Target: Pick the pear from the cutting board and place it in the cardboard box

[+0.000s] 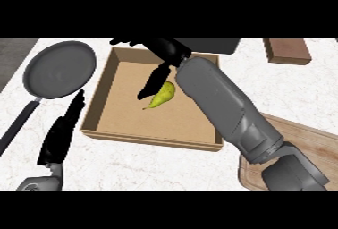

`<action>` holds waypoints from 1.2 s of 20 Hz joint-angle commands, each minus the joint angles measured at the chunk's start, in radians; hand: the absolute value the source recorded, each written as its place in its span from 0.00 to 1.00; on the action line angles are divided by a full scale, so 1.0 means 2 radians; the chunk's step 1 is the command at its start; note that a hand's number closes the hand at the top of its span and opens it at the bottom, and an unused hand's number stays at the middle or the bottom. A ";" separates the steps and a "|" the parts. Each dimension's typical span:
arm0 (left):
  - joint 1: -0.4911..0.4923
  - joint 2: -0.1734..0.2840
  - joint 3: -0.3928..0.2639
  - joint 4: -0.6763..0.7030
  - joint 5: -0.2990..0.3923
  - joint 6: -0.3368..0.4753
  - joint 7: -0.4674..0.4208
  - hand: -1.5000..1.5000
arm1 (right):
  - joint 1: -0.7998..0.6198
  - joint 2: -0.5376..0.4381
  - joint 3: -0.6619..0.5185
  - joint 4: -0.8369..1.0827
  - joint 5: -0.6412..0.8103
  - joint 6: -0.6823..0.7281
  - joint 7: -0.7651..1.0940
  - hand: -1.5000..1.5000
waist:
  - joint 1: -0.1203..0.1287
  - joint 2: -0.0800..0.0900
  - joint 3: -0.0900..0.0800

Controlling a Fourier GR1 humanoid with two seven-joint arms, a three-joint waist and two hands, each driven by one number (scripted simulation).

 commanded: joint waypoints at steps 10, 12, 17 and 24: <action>-0.001 0.014 0.018 -0.007 0.008 -0.007 0.000 0.50 | -0.050 -0.073 -0.165 0.093 -0.145 0.031 0.001 0.00 | -0.009 0.005 0.000; -0.012 0.004 0.014 -0.003 0.008 -0.002 0.006 0.50 | -0.059 -0.089 -0.175 0.114 -0.147 0.027 0.009 0.00 | -0.008 0.007 0.000; -0.016 -0.004 -0.003 -0.014 -0.004 0.000 0.010 0.50 | -0.050 -0.147 -0.197 0.141 -0.158 0.053 -0.010 0.00 | 0.006 0.015 0.001; -0.010 -0.004 0.000 0.001 -0.004 0.001 -0.017 0.50 | -0.035 -0.228 -0.189 0.153 -0.143 0.144 -0.039 0.00 | 0.012 0.020 0.001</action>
